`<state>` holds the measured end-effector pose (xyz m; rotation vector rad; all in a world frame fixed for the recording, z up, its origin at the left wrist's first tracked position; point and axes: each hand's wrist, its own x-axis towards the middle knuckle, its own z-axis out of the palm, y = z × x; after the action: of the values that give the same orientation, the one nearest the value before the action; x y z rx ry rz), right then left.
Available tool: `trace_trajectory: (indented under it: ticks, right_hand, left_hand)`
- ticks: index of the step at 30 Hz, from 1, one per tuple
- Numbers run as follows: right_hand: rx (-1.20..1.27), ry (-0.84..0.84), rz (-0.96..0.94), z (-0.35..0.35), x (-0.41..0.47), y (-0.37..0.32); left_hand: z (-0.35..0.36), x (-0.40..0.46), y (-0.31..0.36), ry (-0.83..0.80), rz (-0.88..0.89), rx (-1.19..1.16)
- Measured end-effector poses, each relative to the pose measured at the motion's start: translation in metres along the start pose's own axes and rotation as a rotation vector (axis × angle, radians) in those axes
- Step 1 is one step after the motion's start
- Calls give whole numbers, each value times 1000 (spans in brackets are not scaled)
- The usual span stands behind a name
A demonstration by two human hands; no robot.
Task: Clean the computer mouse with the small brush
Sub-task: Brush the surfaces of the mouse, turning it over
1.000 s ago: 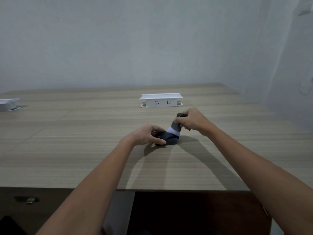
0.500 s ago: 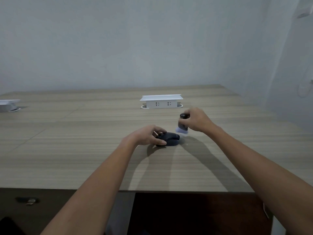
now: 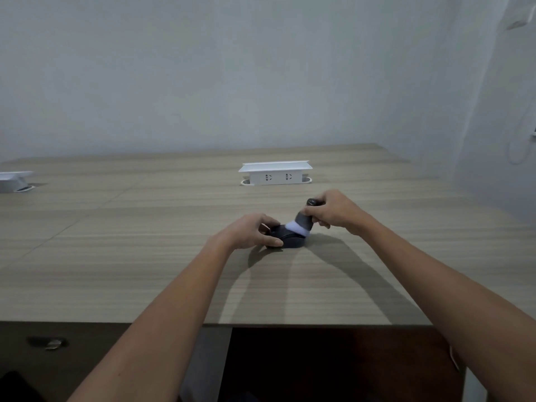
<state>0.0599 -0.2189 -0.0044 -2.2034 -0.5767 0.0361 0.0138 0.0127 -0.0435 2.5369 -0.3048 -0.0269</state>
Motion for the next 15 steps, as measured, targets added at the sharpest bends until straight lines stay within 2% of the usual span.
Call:
trace_trajectory:
  ticks: [2, 3, 6, 8, 12, 15]
  right_hand:
    - [-148, 95, -34, -4, 1, -3]
    - [-141, 138, -70, -4, 1, -5]
    - [45, 59, -123, -1, -4, -8]
    - [-20, -15, -125, 5, -6, -3]
    - [-215, 177, -156, 4, 0, 9]
    - [-92, 113, -212, 7, -10, 4]
  left_hand:
    - [1, 1, -3, 10, -18, -12]
    - [1, 2, -5, 13, -22, -17]
    - [4, 3, -9, 19, -38, -44]
    - [5, 3, -8, 41, -65, -67]
    - [8, 3, -13, 46, -103, -131]
    - [8, 4, -15, 53, -99, -120]
